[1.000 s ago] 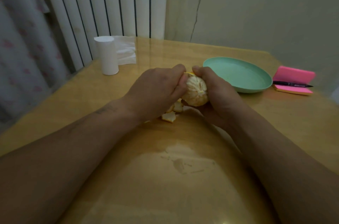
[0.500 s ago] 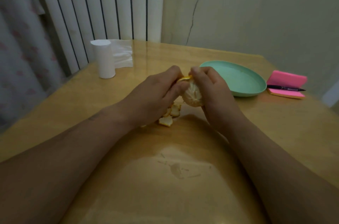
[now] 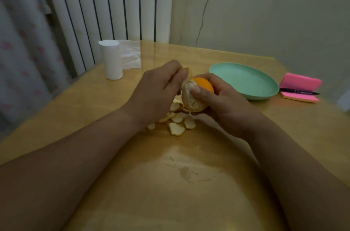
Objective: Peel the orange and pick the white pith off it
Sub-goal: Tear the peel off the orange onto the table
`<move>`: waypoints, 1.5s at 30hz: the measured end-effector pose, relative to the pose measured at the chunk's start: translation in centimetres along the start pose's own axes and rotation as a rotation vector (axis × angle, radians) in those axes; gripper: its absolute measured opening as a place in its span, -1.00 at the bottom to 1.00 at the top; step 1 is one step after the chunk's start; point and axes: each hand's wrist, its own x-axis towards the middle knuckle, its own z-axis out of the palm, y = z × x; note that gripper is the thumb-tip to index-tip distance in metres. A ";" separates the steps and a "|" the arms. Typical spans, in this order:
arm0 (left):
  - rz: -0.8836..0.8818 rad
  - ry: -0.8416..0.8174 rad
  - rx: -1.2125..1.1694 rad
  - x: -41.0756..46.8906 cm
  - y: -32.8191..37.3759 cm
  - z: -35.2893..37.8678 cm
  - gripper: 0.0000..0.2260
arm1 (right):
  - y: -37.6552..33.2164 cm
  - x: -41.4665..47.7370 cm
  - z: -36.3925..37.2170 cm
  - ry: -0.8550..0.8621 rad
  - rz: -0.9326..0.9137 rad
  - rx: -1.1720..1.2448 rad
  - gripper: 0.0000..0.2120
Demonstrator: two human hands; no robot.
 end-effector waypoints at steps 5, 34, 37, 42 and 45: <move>-0.327 0.029 -0.411 0.3 0.4 0.0 -0.66 | 0.1 0.1 -0.6 -0.107 -0.004 0.242 -0.49; -0.112 -0.479 0.147 0.2 0.1 -1.9 -0.71 | 0.0 0.6 0.5 0.008 0.130 0.036 -0.50; -0.007 -0.458 0.177 0.4 0.1 -2.3 -0.81 | 0.3 0.6 0.9 0.085 0.075 0.077 -0.54; 0.090 -0.384 0.310 0.6 0.7 -2.8 -0.77 | 0.2 1.0 2.1 0.195 -0.010 0.012 -0.61; 0.089 -0.377 0.500 0.5 1.0 -2.4 -0.80 | 0.8 0.7 2.5 0.225 -0.009 -0.045 -0.68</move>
